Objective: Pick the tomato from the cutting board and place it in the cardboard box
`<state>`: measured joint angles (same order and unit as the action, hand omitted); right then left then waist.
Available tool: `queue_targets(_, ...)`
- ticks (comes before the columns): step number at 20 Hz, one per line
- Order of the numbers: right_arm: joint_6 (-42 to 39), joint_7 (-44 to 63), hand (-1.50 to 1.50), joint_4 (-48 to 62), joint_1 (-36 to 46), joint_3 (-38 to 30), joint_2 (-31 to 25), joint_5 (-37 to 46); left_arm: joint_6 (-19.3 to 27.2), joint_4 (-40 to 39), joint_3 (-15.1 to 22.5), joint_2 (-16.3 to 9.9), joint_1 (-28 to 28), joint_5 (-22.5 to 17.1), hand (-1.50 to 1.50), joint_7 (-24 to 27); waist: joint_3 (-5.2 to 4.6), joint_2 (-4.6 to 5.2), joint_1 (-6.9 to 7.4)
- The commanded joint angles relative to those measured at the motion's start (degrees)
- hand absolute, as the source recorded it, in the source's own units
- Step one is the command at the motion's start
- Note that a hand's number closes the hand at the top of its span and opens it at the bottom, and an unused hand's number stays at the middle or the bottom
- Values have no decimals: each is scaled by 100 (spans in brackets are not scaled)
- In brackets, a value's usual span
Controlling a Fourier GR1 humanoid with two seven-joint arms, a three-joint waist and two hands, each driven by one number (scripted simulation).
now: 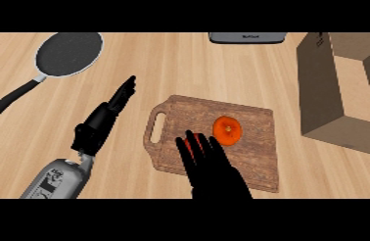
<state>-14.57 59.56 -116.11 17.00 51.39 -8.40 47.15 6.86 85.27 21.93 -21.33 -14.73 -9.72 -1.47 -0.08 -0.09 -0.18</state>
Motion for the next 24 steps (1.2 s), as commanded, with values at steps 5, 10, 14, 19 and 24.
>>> queue_targets(5,39,183,-150,1408,143,-105,816,396,-373,273,-307,-49,113,45,0,-174,7,4,56)
queue_targets(10,-277,-170,-150,1860,428,-797,831,141,-146,-32,-271,463,-29,445,0,-182,8,7,36)
queue_targets(14,230,-353,-150,2035,202,-567,834,377,-652,-7,-685,258,304,373,0,57,7,7,42)
queue_targets(19,36,-1243,-150,1937,117,-1189,580,530,-807,34,-791,446,258,542,0,14,8,9,22)
queue_targets(24,-54,-1233,-150,2085,-233,-1036,800,887,-632,572,-598,893,369,947,0,-596,9,3,25)
